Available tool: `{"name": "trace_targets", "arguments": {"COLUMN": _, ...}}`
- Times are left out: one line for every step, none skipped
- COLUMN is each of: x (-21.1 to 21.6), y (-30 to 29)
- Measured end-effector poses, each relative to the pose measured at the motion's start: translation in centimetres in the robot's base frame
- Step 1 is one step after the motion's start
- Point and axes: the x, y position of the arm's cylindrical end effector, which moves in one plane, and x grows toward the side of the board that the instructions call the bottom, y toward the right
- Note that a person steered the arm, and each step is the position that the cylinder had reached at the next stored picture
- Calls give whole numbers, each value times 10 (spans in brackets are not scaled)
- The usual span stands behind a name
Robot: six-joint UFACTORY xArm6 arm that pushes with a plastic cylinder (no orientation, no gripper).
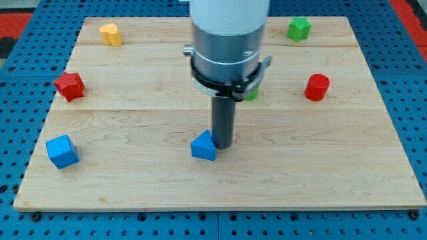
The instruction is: Move the green circle towards the bottom right of the board
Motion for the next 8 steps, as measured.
{"name": "trace_targets", "arguments": {"x": -34, "y": -1}}
{"name": "trace_targets", "arguments": {"x": -20, "y": -37}}
{"name": "trace_targets", "arguments": {"x": 25, "y": -36}}
{"name": "trace_targets", "arguments": {"x": -4, "y": -35}}
{"name": "trace_targets", "arguments": {"x": 5, "y": -23}}
{"name": "trace_targets", "arguments": {"x": 12, "y": -20}}
{"name": "trace_targets", "arguments": {"x": -61, "y": -29}}
{"name": "trace_targets", "arguments": {"x": -114, "y": -41}}
